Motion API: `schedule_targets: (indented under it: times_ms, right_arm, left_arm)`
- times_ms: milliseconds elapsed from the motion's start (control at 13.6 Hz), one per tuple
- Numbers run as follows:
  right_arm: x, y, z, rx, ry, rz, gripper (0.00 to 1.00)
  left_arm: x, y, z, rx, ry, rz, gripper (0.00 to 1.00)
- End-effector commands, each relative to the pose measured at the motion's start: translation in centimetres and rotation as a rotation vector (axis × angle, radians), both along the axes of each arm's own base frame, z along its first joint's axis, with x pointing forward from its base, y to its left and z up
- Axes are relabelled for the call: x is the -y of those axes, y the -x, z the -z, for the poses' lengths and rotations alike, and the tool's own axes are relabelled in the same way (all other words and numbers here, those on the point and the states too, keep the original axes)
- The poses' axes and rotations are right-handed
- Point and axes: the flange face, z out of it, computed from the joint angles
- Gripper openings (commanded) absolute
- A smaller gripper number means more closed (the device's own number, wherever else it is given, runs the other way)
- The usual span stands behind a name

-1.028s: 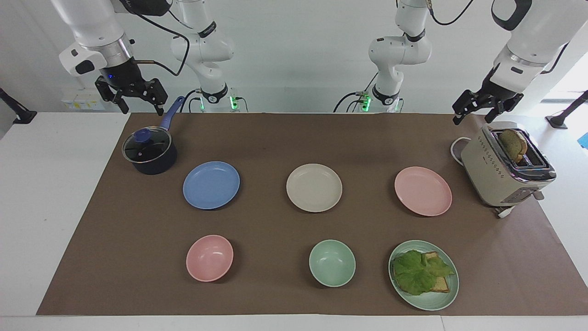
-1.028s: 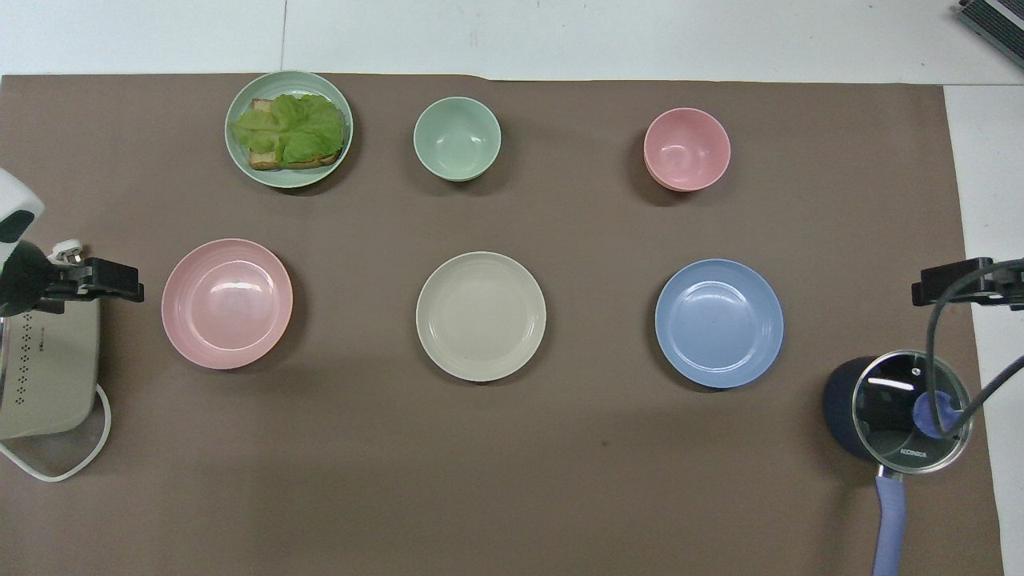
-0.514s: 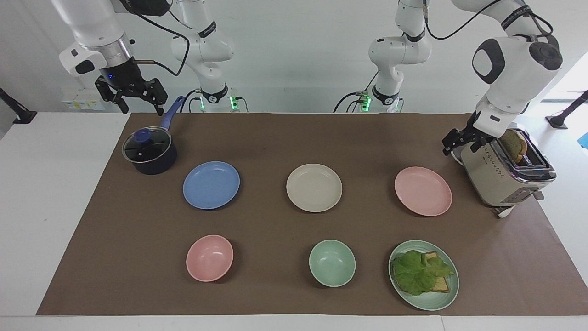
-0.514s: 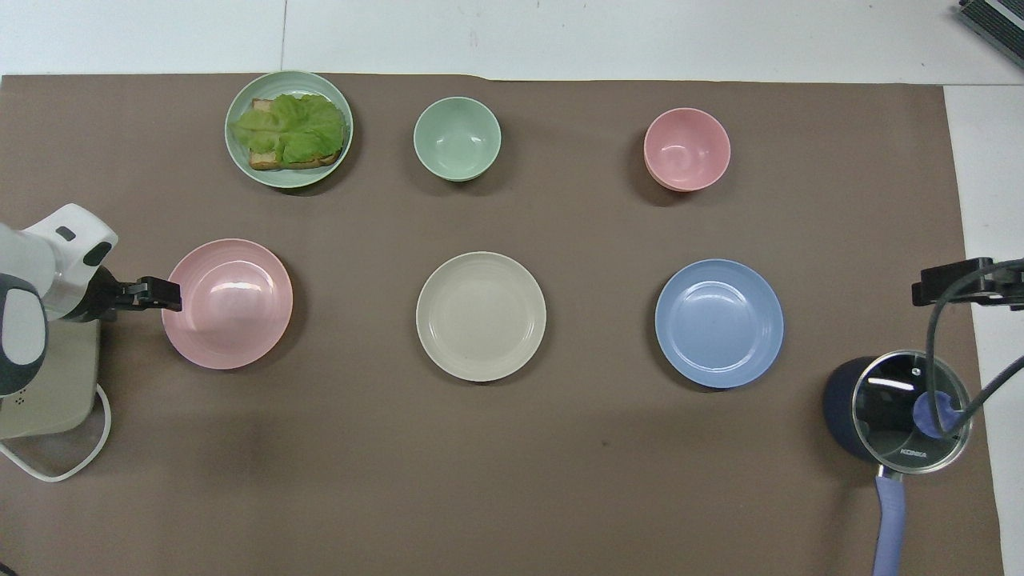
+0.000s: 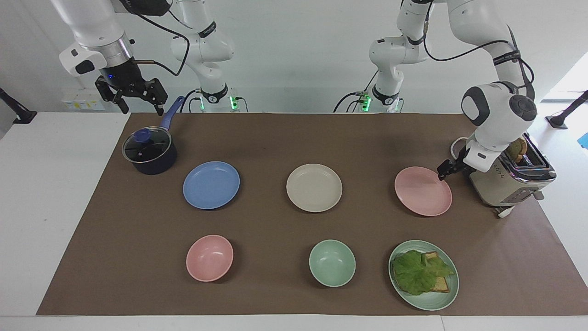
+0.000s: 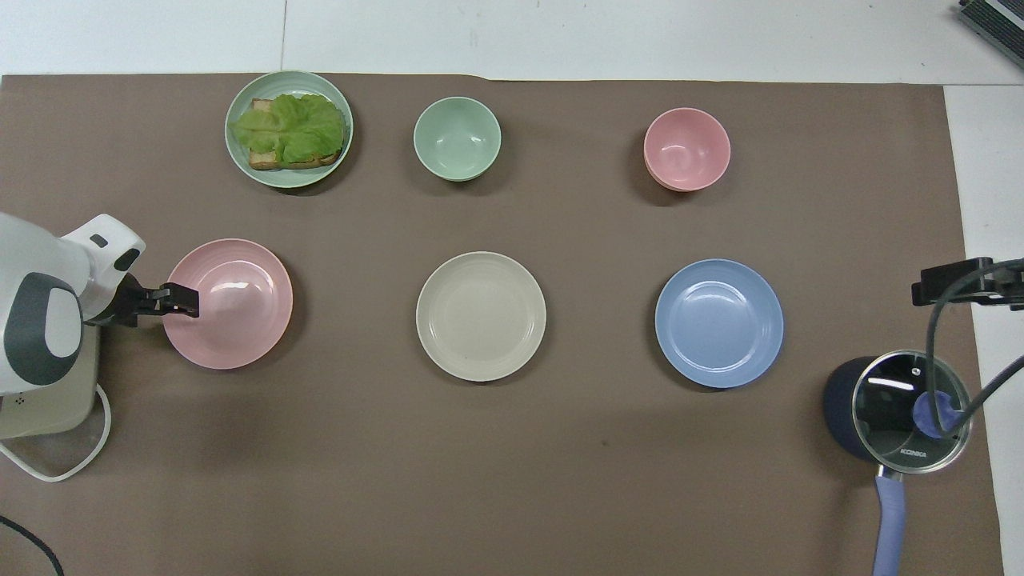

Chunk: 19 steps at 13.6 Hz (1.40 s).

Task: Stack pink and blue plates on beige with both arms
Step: 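Grasp the pink plate rim with the left gripper and lift it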

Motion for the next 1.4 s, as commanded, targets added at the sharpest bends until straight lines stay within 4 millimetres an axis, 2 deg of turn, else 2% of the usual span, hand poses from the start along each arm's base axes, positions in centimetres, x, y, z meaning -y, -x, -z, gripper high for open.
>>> schedule_targets:
  times_ms: [0,73,147,220,441,734,881,1028,1101,1322]
  right_arm:
    - [0.3,0.1,-0.1,-0.006,-0.011,-0.023,1.00]
    - [0.2,0.1,-0.1,-0.004,-0.011,-0.025,1.00]
    - [0.2,0.1,-0.1,-0.006,-0.011,-0.025,1.00]
    - [0.2,0.1,-0.1,-0.004,-0.011,-0.025,1.00]
    - [0.3,0.1,-0.1,-0.004,-0.011,-0.023,1.00]
    - [0.3,0.1,-0.1,-0.004,-0.011,-0.023,1.00]
    - [0.2,0.1,-0.1,-0.004,-0.011,-0.025,1.00]
    - [0.3,0.1,-0.1,-0.004,-0.011,-0.023,1.00]
    - [0.2,0.1,-0.1,-0.004,-0.011,-0.025,1.00]
    - [0.3,0.1,-0.1,-0.004,-0.011,-0.023,1.00]
  left_arm:
    - [-0.2,0.7,0.1,0.000,-0.007,-0.007,0.95]
    - [-0.1,0.7,0.1,0.000,-0.007,-0.004,0.66]
    - [0.0,0.7,0.1,0.000,-0.008,-0.006,0.44]
    - [0.0,0.7,0.1,-0.001,-0.007,-0.007,0.27]
    - [0.0,1.0,0.3,-0.009,-0.006,-0.007,0.00]
    - [0.0,0.7,-0.3,-0.034,0.000,0.003,0.00]
    - [0.7,-0.3,-1.9,-0.065,0.013,0.013,0.00]
    - [1.4,-1.3,-4.5,-0.079,0.045,0.007,0.00]
    - [2.8,-1.9,-5.6,-0.081,0.078,-0.001,0.00]
    - [8.6,-2.4,-6.3,-0.067,0.143,-0.029,0.00]
